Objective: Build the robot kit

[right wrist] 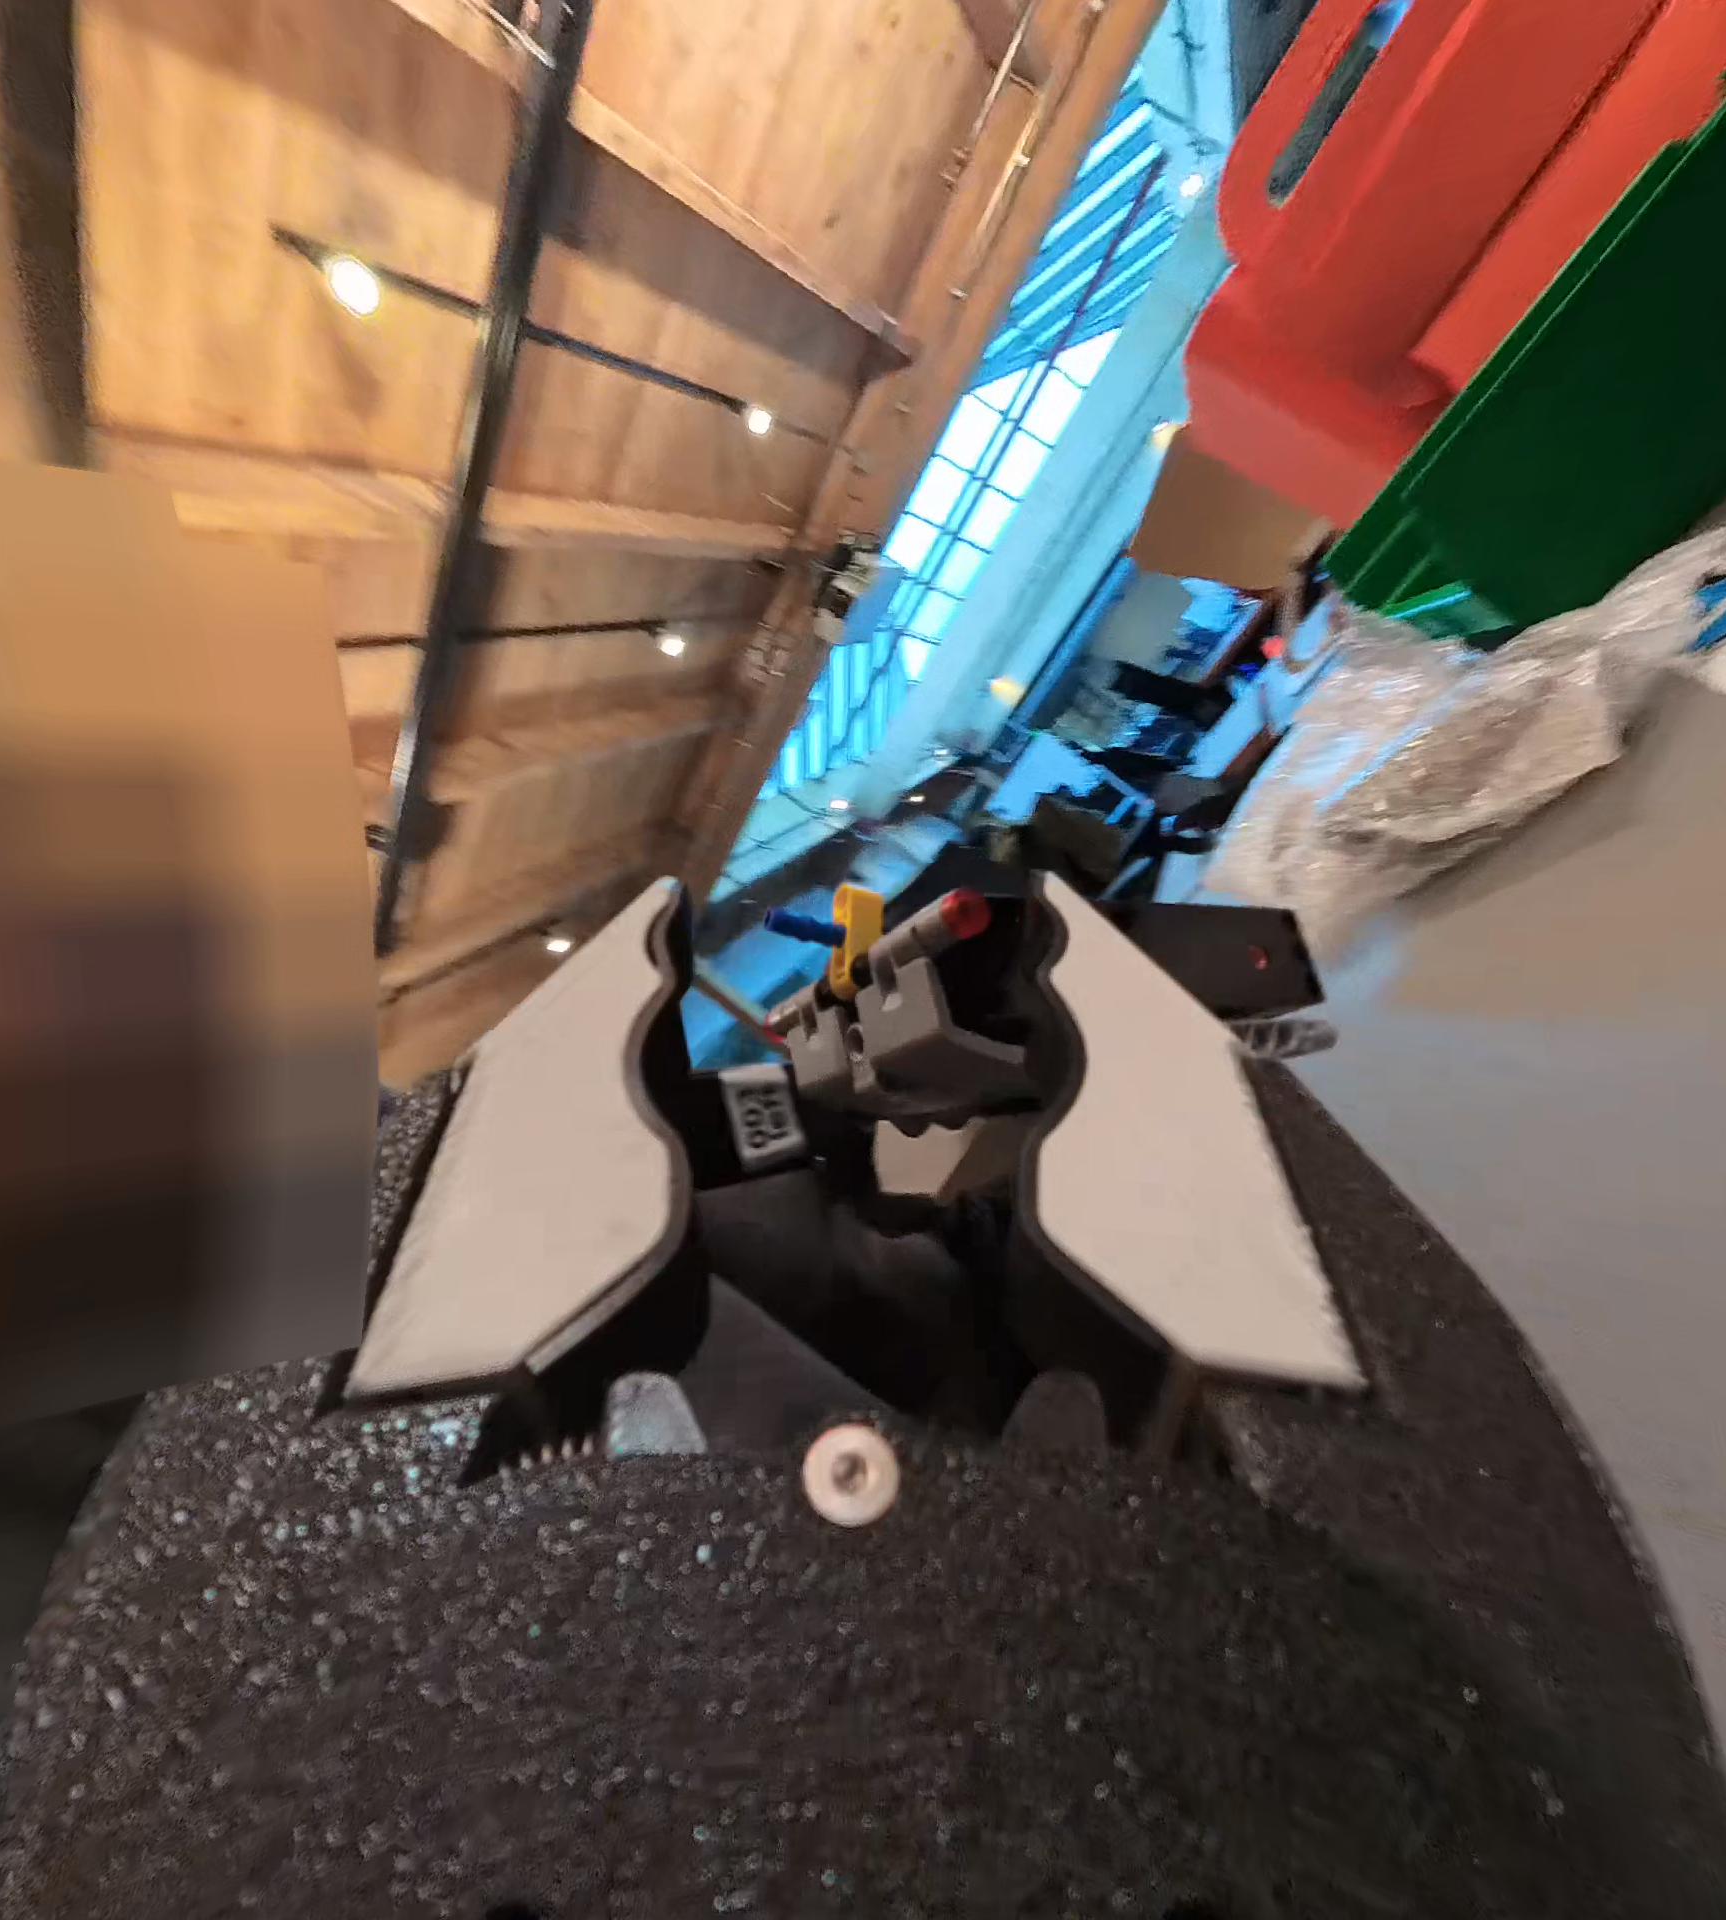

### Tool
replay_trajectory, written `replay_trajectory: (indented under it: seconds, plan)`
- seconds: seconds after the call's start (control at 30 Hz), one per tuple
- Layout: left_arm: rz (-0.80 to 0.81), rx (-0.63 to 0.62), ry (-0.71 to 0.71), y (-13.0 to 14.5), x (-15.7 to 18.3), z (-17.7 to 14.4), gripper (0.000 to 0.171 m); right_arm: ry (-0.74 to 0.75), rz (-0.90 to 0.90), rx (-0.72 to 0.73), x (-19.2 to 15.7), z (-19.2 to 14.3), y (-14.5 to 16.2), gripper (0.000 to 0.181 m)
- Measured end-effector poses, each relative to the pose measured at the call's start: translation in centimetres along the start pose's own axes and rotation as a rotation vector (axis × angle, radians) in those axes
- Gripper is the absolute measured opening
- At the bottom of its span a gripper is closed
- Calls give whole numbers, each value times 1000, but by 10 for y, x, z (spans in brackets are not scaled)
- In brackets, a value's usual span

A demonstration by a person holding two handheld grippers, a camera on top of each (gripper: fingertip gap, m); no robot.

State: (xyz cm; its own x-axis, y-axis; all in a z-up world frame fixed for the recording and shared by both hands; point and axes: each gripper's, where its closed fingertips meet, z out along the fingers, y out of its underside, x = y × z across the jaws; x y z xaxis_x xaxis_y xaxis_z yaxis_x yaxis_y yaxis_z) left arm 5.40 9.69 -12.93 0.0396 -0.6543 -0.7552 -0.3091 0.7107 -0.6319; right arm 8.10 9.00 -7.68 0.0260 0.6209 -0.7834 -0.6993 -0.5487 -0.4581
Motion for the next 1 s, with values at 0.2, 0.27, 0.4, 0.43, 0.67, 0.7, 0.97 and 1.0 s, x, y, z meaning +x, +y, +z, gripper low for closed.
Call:
replay_trajectory:
  seconds: [0.2, 0.27, 0.4, 0.43, 0.67, 0.7, 0.97, 1.0]
  plan:
    - [5, 37, -33, -5, -7, -6, 34, -24, 28, -30, -1, 3, 6, 59]
    - [30, 36, -44, -5, -6, -7, 35, -37, 51, -24, -1, 3, 6, 59]
    - [114, 26, -80, -7, -5, -7, 35, -20, 46, -36, 1, 3, 7, 61]
    - [136, 19, -87, -7, -4, -6, 35, -1, 37, -39, 4, 3, 8, 63]
    - [123, -79, -78, 11, -4, 2, 35, 184, -169, 15, 16, -6, -8, 69]
    - [106, -97, -74, 15, -5, 3, 35, 236, -247, 7, 18, -8, -10, 69]
    - [-59, -137, -41, 24, -9, 7, 34, 486, -609, -215, 43, 6, 18, 85]
    - [-70, -138, -43, 23, -8, 7, 34, 485, -615, -212, 43, 9, 20, 85]
